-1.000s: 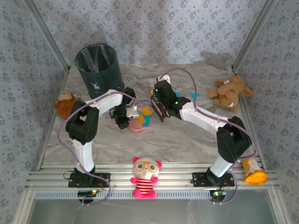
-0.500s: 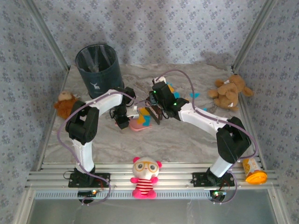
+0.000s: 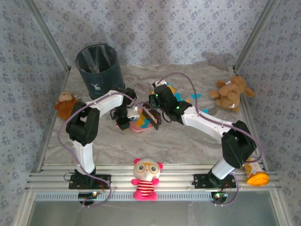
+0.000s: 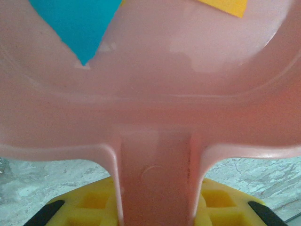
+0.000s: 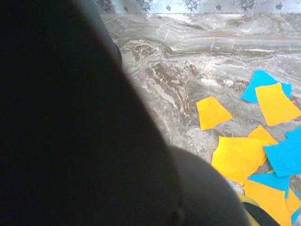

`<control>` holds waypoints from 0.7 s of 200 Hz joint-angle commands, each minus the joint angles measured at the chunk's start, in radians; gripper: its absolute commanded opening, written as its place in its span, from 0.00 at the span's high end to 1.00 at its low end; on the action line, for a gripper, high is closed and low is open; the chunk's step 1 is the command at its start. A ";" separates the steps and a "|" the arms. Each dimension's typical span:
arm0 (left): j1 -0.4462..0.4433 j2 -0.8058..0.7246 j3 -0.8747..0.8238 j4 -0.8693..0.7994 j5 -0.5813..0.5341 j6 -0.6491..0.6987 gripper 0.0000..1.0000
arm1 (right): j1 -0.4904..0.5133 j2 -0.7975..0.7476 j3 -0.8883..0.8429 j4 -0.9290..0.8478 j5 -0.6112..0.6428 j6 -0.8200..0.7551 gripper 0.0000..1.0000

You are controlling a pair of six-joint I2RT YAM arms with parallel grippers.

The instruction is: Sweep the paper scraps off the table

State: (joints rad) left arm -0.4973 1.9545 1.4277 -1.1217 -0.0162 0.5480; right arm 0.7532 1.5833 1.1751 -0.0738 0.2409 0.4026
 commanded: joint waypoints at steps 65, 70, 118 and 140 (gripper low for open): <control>0.006 0.018 0.014 -0.004 -0.005 -0.014 1.00 | -0.002 -0.104 -0.067 0.080 0.109 0.070 1.00; 0.006 0.018 0.014 -0.004 -0.003 -0.014 1.00 | -0.003 -0.103 -0.070 0.078 0.138 0.075 1.00; 0.005 0.015 0.012 -0.004 -0.004 -0.014 1.00 | -0.007 -0.056 -0.015 0.042 0.245 0.055 1.00; 0.006 0.015 0.012 -0.004 -0.004 -0.014 1.00 | -0.014 -0.018 0.009 0.029 0.232 0.039 1.00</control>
State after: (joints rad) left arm -0.4973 1.9591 1.4277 -1.1213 -0.0158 0.5480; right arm 0.7486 1.5269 1.1252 -0.0383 0.4282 0.4522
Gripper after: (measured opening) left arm 0.266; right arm 0.263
